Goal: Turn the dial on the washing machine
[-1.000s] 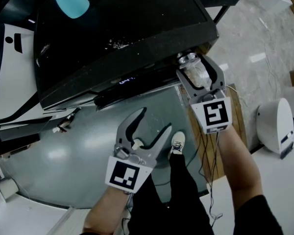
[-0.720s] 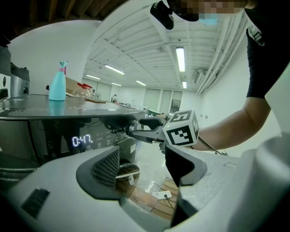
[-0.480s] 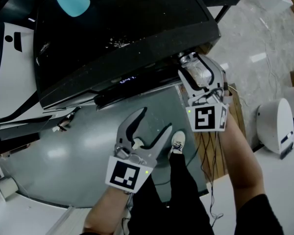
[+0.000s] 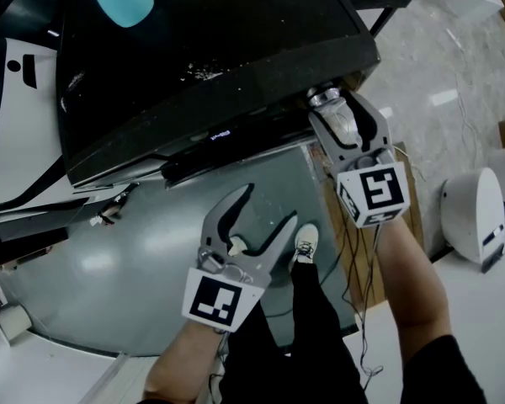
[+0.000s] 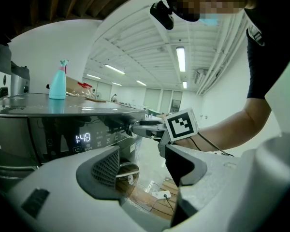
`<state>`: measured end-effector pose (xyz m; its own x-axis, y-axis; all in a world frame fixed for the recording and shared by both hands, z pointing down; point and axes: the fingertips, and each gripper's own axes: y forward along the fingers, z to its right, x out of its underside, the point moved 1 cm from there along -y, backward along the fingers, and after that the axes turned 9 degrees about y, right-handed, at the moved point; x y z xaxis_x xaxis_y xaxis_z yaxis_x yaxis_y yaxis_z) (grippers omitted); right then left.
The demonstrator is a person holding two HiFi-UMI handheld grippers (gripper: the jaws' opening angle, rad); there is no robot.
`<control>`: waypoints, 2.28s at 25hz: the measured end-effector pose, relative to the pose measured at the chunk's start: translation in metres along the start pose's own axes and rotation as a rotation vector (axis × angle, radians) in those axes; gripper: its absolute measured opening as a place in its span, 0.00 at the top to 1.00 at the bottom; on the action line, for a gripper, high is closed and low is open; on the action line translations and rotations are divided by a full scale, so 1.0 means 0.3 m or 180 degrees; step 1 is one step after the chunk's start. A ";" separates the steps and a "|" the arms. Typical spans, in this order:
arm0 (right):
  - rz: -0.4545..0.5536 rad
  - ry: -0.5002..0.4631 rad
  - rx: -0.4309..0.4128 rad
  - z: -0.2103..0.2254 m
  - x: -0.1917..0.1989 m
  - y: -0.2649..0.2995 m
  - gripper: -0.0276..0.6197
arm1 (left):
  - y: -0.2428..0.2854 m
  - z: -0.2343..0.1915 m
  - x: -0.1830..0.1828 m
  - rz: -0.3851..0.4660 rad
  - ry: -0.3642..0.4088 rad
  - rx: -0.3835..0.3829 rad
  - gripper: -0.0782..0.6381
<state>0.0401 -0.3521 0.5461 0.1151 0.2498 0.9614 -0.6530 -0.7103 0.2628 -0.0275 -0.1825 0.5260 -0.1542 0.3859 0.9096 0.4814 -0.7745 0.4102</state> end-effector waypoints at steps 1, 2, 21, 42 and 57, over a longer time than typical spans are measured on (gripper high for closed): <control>0.0037 0.0076 -0.0032 0.003 -0.002 0.000 0.55 | 0.000 0.001 0.000 -0.0001 0.0006 0.0004 0.51; 0.0054 0.0092 -0.0040 0.004 -0.002 -0.001 0.55 | -0.001 0.002 0.001 -0.0004 0.0009 0.0008 0.51; -0.0088 -0.0805 0.0044 -0.037 0.008 -0.007 0.52 | -0.005 0.001 -0.003 0.0007 0.0029 0.0007 0.51; -0.0062 -0.0267 0.0027 -0.005 0.007 0.004 0.54 | -0.007 -0.004 0.012 0.0001 -0.0031 -0.0010 0.51; -0.0078 -0.0570 0.0061 -0.016 0.015 0.001 0.49 | -0.012 -0.003 0.020 0.0009 -0.0006 0.0000 0.51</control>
<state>0.0369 -0.3479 0.5503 0.2633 0.1473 0.9534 -0.6341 -0.7184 0.2861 -0.0308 -0.1779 0.5300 -0.1514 0.3847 0.9105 0.4818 -0.7756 0.4078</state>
